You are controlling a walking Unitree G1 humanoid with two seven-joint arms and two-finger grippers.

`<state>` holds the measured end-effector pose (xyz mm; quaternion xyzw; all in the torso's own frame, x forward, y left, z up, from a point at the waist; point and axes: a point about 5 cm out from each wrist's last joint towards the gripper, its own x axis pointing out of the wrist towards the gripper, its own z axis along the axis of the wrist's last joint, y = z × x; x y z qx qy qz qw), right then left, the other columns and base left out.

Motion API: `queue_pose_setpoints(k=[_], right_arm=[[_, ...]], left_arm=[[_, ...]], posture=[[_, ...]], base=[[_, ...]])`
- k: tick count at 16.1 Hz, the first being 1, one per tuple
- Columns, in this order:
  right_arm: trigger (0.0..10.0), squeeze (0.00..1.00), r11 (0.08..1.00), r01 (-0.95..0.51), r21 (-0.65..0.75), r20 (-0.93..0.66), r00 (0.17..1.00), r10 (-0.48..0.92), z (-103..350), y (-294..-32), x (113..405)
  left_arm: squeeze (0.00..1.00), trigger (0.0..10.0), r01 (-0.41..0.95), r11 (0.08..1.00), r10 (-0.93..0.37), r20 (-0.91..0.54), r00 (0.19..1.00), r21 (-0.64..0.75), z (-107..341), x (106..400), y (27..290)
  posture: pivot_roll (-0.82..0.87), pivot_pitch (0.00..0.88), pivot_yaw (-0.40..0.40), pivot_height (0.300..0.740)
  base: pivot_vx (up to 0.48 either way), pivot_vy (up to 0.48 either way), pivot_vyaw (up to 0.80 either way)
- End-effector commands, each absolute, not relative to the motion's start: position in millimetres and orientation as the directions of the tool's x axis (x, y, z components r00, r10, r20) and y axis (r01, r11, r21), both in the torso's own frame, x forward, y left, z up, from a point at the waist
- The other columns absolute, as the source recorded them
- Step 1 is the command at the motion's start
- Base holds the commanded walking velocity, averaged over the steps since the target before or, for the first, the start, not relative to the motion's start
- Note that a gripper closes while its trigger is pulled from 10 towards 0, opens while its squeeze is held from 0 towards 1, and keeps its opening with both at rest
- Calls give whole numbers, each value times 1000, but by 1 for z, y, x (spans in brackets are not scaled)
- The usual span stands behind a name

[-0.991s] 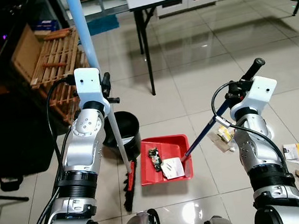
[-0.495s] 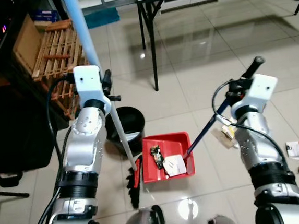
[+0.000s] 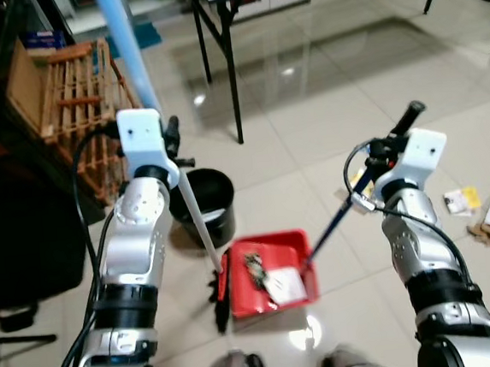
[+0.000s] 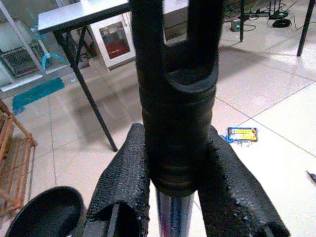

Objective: Sweep floor

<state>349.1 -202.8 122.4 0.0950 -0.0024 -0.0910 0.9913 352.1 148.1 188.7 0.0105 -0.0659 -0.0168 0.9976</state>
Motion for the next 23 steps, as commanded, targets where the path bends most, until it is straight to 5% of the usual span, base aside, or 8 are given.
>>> queue_pose_setpoints(k=[1, 17, 23], right_arm=[[10000, 0, 962, 173, 213, 21, 983, -182, 132, -202, 352], [10000, 0, 960, 184, 213, 17, 981, -192, 132, -207, 352], [10000, 0, 969, 171, 178, 36, 983, -180, 136, -207, 354]], left_arm=[[0, 10000, 28, 999, -33, 142, 989, 36, 192, 351, 150], [0, 10000, -13, 1000, 8, 188, 982, 24, 206, 351, 156], [0, 10000, -21, 999, 16, 171, 985, 31, 202, 352, 156]], posture=[[-30, 155, 111, 740], [-28, 152, 110, 740], [-31, 146, 108, 740]], base=[[0, 0, 0], [0, 94, 0], [340, 0, 133]])
